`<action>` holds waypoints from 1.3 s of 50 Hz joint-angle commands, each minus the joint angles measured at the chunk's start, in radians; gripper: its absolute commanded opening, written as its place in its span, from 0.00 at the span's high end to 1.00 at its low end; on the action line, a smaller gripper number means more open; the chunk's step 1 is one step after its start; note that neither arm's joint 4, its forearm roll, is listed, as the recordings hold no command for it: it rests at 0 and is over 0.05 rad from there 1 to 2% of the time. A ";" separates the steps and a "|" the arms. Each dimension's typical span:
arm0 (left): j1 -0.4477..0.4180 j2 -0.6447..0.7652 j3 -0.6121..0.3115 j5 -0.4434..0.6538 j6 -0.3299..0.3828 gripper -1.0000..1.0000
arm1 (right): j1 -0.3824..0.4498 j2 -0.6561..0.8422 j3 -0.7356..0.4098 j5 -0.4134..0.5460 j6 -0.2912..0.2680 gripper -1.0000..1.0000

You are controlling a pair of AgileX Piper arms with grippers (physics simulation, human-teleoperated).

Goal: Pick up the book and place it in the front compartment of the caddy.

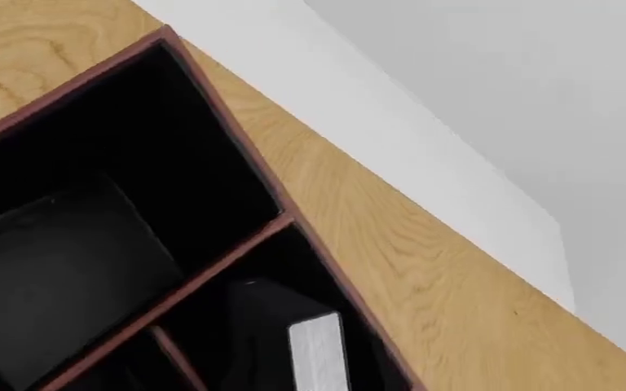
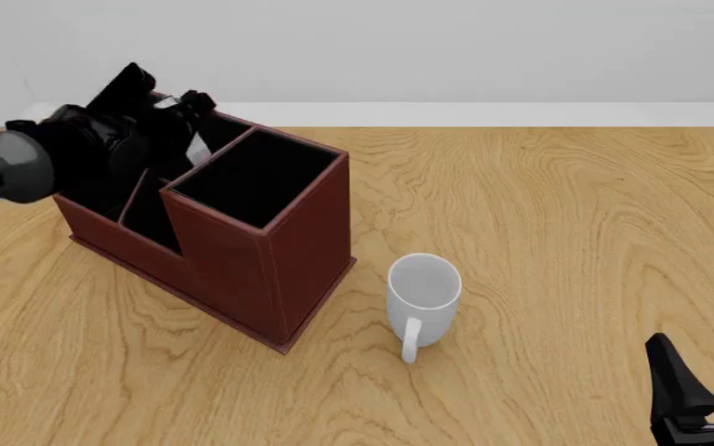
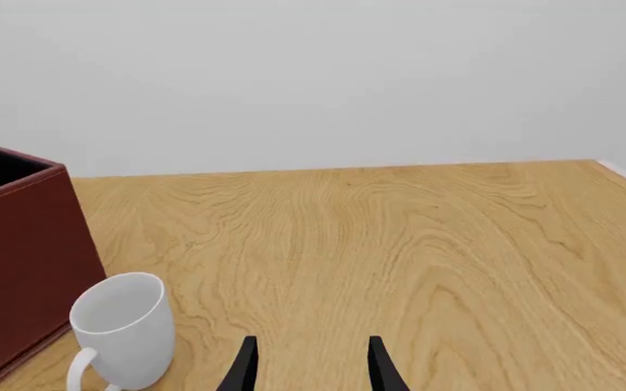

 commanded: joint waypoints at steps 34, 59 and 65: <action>-0.096 -0.528 0.397 -0.198 -0.105 0.00 | 0.050 0.000 0.000 0.019 -0.074 0.00; 0.051 -0.806 0.561 -0.235 -0.095 0.00 | 0.061 0.001 0.000 0.036 -0.080 0.00; 0.139 -0.846 0.596 -0.244 -0.050 0.00 | 0.046 0.001 0.000 0.032 -0.052 0.00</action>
